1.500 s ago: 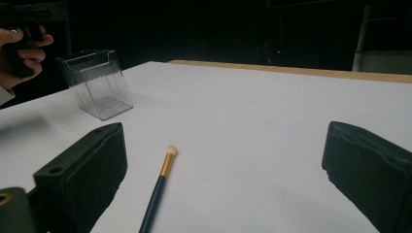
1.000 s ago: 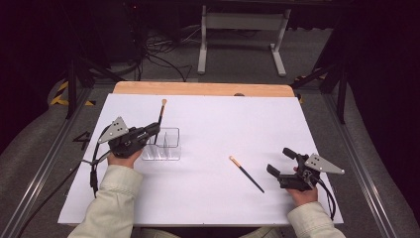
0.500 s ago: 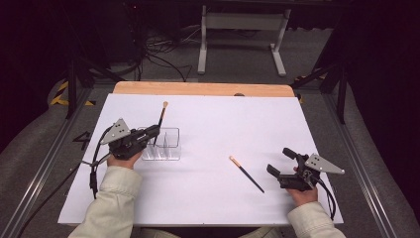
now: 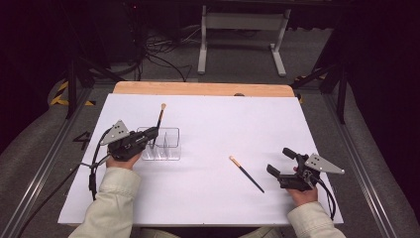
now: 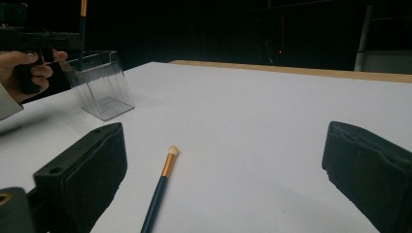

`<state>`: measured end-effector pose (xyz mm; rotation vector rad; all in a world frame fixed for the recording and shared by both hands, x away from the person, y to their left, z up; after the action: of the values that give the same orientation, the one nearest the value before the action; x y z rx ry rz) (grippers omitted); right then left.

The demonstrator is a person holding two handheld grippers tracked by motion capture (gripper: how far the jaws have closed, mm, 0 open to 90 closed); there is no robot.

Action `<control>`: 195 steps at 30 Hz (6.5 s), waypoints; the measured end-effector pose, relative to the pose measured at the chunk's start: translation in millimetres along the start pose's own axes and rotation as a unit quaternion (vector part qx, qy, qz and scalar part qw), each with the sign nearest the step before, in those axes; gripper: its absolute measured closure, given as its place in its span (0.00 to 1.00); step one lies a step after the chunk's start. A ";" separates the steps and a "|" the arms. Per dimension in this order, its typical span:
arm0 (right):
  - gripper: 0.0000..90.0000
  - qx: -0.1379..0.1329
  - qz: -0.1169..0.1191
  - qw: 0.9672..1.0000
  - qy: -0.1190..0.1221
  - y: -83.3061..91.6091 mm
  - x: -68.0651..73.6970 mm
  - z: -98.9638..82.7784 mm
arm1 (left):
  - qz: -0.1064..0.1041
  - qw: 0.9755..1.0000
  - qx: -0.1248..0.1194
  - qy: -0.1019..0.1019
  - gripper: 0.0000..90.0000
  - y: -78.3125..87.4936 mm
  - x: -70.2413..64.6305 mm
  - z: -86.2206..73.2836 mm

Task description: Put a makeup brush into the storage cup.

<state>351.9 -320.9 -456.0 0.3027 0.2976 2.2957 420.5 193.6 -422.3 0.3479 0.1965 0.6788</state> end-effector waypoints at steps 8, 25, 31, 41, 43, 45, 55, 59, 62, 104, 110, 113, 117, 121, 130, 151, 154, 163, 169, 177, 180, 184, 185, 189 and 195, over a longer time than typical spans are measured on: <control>0.03 0.000 0.000 1.000 0.000 0.0 0.0 0.0 | -0.020 0.999 -0.013 0.034 0.44 1.5 2.6 4.1; 0.03 0.004 0.002 1.000 -0.001 2.1 1.5 2.0 | -0.034 0.999 -0.016 0.019 0.09 39.1 -19.1 15.9; 0.03 -0.003 0.002 1.000 0.003 5.4 4.0 5.3 | -0.039 0.999 -0.020 0.018 0.09 52.0 -24.1 12.9; 0.03 0.008 -0.002 0.999 0.038 8.5 15.6 16.5 | -0.044 0.999 0.002 0.006 0.08 63.3 -32.4 1.9; 0.03 0.009 0.001 0.999 0.042 8.6 17.2 19.2 | -0.045 0.999 0.003 0.005 0.08 64.4 -33.9 0.0; 0.03 0.013 0.002 0.999 0.044 7.9 18.2 21.6 | -0.044 0.999 0.007 0.003 0.08 64.9 -35.6 -1.9; 0.03 0.028 0.004 0.998 0.054 7.5 24.2 33.9 | -0.036 0.999 0.006 -0.004 0.08 68.6 -38.7 -8.3; 0.04 0.039 0.004 0.998 0.057 7.3 27.0 40.7 | -0.035 0.999 0.005 0.004 0.08 70.2 -36.7 -11.9; 0.04 0.049 0.005 0.997 0.059 6.7 29.6 46.5 | -0.032 0.999 0.005 0.002 0.08 71.5 -35.7 -14.9; 0.32 0.287 0.002 0.955 0.073 -30.1 40.9 109.2 | 0.009 1.000 0.021 0.015 0.08 67.2 -20.3 -47.9; 0.36 0.324 0.003 0.944 0.070 -38.3 43.5 112.9 | 0.007 1.000 0.017 0.022 0.08 67.9 -20.2 -48.2; 0.37 0.338 0.004 0.939 0.071 -42.1 44.7 114.3 | 0.008 1.000 0.019 0.019 0.08 68.1 -21.0 -48.1; 0.39 0.356 0.004 0.931 0.074 -48.6 46.0 116.3 | 0.007 1.000 0.022 0.016 0.08 69.0 -22.7 -48.2; 0.41 0.373 0.007 0.925 0.073 -54.0 47.7 117.8 | 0.004 0.999 0.030 0.009 0.08 69.7 -27.2 -49.5; 0.43 0.403 -0.001 0.912 0.077 -65.0 49.4 116.5 | 0.010 0.999 0.034 0.011 0.07 74.4 -27.8 -53.7; 0.54 0.469 -0.014 0.882 0.048 -88.7 50.9 98.5 | 0.016 0.999 0.036 0.013 0.08 79.5 -29.2 -57.2; 0.54 0.473 -0.013 0.880 0.047 -91.3 51.8 96.7 | 0.014 0.999 0.037 0.010 0.08 79.2 -29.5 -56.9; 0.57 0.500 -0.019 0.866 0.012 -100.1 54.2 89.5 | 0.016 0.999 0.035 0.012 0.08 79.3 -29.3 -56.8; 0.60 0.513 -0.021 0.858 0.008 -103.9 55.2 85.7 | 0.016 0.999 0.035 0.012 0.08 78.8 -29.1 -56.8; 0.63 0.535 -0.024 0.844 0.008 -108.9 56.6 79.4 | 0.015 0.999 0.037 0.013 0.08 78.2 -29.1 -56.8; 0.64 0.539 -0.026 0.842 0.008 -110.5 56.5 77.9 | 0.014 0.999 0.037 0.012 0.08 78.1 -29.3 -56.8; 0.65 0.549 -0.029 0.835 0.010 -113.2 57.0 74.8 | 0.014 0.999 0.037 0.012 0.08 78.1 -29.3 -56.7; 0.66 0.552 -0.028 0.834 0.012 -113.9 57.0 74.0 | 0.014 0.999 0.037 0.012 0.08 78.0 -29.3 -56.7; 0.66 0.558 -0.029 0.829 0.014 -118.1 56.2 70.9 | 0.015 0.999 0.035 0.013 0.08 77.9 -29.1 -56.6; 0.66 0.568 -0.030 0.823 0.011 -122.4 53.3 67.7 | 0.013 0.999 0.039 0.007 0.08 77.4 -28.9 -56.7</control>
<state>420.9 -192.3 -422.9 0.8244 1.6549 1.7872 337.4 245.2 -443.7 0.4203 0.2320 0.7010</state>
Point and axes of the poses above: each handheld gripper's, and its own axes: y roughly backward along the jaws, z roughly out of its top, x roughly to its left, the point moved 2 cm from there along -y, roughly forward along the jaws, and after that the axes turned 8 degrees about x, right-handed, at the moved point
